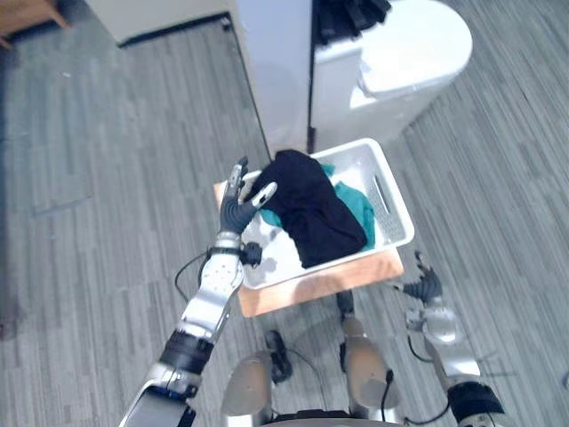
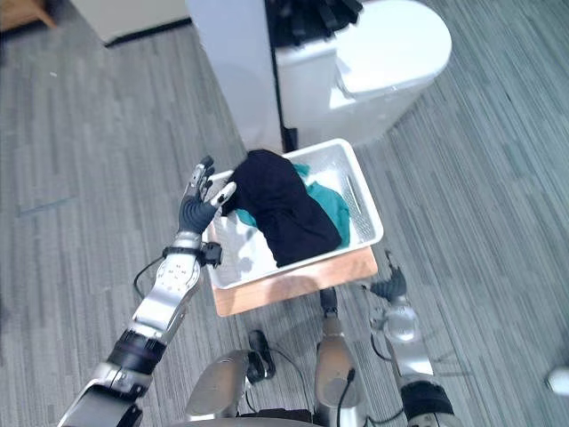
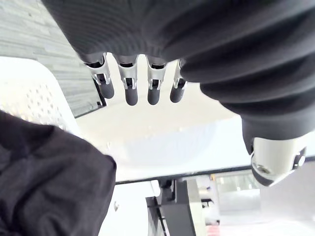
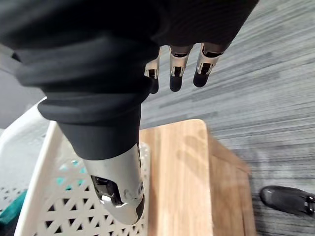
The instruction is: Tidy the bed and pick cloth on bed and put in laundry
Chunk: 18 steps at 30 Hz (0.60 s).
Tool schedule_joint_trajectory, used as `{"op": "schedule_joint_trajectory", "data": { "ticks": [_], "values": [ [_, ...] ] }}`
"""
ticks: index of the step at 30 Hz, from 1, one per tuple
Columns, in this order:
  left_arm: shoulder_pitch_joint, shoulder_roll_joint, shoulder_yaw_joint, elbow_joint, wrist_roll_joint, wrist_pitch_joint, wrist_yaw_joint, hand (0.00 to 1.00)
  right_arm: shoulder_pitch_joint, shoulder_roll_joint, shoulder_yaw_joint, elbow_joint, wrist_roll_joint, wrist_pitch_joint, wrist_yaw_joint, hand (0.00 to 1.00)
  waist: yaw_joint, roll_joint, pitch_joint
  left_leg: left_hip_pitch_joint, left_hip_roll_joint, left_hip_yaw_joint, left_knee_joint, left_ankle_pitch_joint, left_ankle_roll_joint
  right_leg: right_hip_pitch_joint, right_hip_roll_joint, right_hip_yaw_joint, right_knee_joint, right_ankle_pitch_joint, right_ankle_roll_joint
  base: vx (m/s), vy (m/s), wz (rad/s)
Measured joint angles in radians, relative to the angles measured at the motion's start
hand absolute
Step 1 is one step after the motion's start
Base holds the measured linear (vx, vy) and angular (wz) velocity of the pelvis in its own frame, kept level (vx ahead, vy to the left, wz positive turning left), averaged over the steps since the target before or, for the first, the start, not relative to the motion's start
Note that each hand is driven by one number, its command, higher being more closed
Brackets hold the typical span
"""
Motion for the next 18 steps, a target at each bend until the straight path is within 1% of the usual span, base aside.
{"op": "schedule_joint_trajectory", "data": {
  "ticks": [1,3,4,6,7,9,11,12,14,16,18],
  "values": [
    [0.04,-0.007,0.015,0.0,-0.043,-0.006,0.0,0.0,0.0,0.0,-0.044,0.054,0.018,0.0,0.0,0.0,0.006,-0.002,-0.042,0.018,-0.009,-0.008,-0.033,0.016,0.0,0.008,-0.007,-0.015,0.0,-0.007,0.001,0.03,-0.016,0.26],
    [0.084,-0.021,0.038,0.01,-0.086,-0.008,-0.003,0.0,-0.003,0.0,-0.084,0.104,0.032,-0.001,0.002,0.0,0.006,-0.001,-0.054,0.05,-0.014,-0.027,-0.056,0.026,0.0,0.043,-0.011,-0.037,0.0,-0.013,0.002,0.01,-0.014,0.35],
    [0.126,-0.028,0.061,0.045,-0.129,-0.005,-0.013,0.0,0.0,0.001,-0.11,0.16,0.042,0.001,0.004,0.0,0.008,-0.005,-0.079,0.075,-0.015,-0.035,-0.078,0.034,-0.001,0.062,-0.011,-0.05,-0.001,-0.021,0.0,-0.01,-0.006,0.28],
    [0.168,-0.032,0.088,0.132,-0.158,-0.001,-0.02,0.0,0.001,0.008,-0.137,0.213,0.056,0.001,0.005,0.0,0.016,-0.01,-0.11,0.089,-0.019,-0.047,-0.096,0.042,-0.003,0.073,-0.014,-0.059,-0.001,-0.031,0.004,-0.02,-0.021,0.2],
    [0.202,-0.037,0.121,0.274,-0.186,0.013,-0.021,0.0,0.003,0.019,-0.168,0.258,0.079,-0.002,0.011,0.0,0.022,-0.016,-0.125,0.112,-0.022,-0.05,-0.116,0.052,-0.004,0.092,-0.016,-0.071,-0.001,-0.038,0.006,-0.03,-0.029,0.17],
    [0.22,-0.04,0.135,0.374,-0.201,0.017,-0.023,0.0,0.006,0.023,-0.181,0.282,0.093,-0.002,0.024,0.0,0.025,-0.021,-0.131,0.125,-0.023,-0.052,-0.125,0.056,-0.005,0.104,-0.018,-0.078,-0.001,-0.042,0.007,-0.03,-0.018,0.13],
    [0.273,-0.045,0.178,0.535,-0.204,0.015,-0.046,0.0,0.022,0.042,-0.213,0.319,0.108,-0.004,0.045,0.0,0.035,-0.04,-0.143,0.145,-0.025,-0.054,-0.152,0.069,-0.007,0.111,-0.018,-0.079,-0.002,-0.043,0.008,-0.04,-0.027,0.04],
    [0.285,-0.047,0.187,0.566,-0.204,0.014,-0.051,0.0,0.025,0.047,-0.216,0.328,0.108,-0.004,0.047,0.0,0.035,-0.045,-0.145,0.146,-0.025,-0.055,-0.156,0.069,-0.007,0.113,-0.018,-0.082,-0.002,-0.043,0.008,-0.05,-0.023,0.07],
    [0.312,-0.047,0.204,0.676,-0.202,0.007,-0.083,0.0,0.039,0.066,-0.24,0.356,0.108,-0.001,0.058,0.0,0.036,-0.062,-0.157,0.158,-0.028,-0.061,-0.172,0.078,-0.01,0.122,-0.02,-0.092,-0.003,-0.046,0.01,-0.04,-0.02,0.14],
    [0.327,-0.05,0.207,0.753,-0.198,-0.001,-0.109,0.0,0.051,0.074,-0.249,0.372,0.108,0.0,0.075,0.0,0.036,-0.068,-0.161,0.18,-0.029,-0.064,-0.181,0.08,-0.012,0.139,-0.02,-0.097,-0.005,-0.051,0.014,-0.04,-0.011,0.08],
    [0.332,-0.059,0.226,0.811,-0.177,-0.011,-0.131,0.0,0.06,0.088,-0.28,0.397,0.107,0.002,0.089,0.0,0.036,-0.071,-0.185,0.182,-0.03,-0.064,-0.185,0.08,-0.012,0.141,-0.022,-0.1,-0.006,-0.055,0.017,-0.02,-0.003,0.01]
  ]
}}
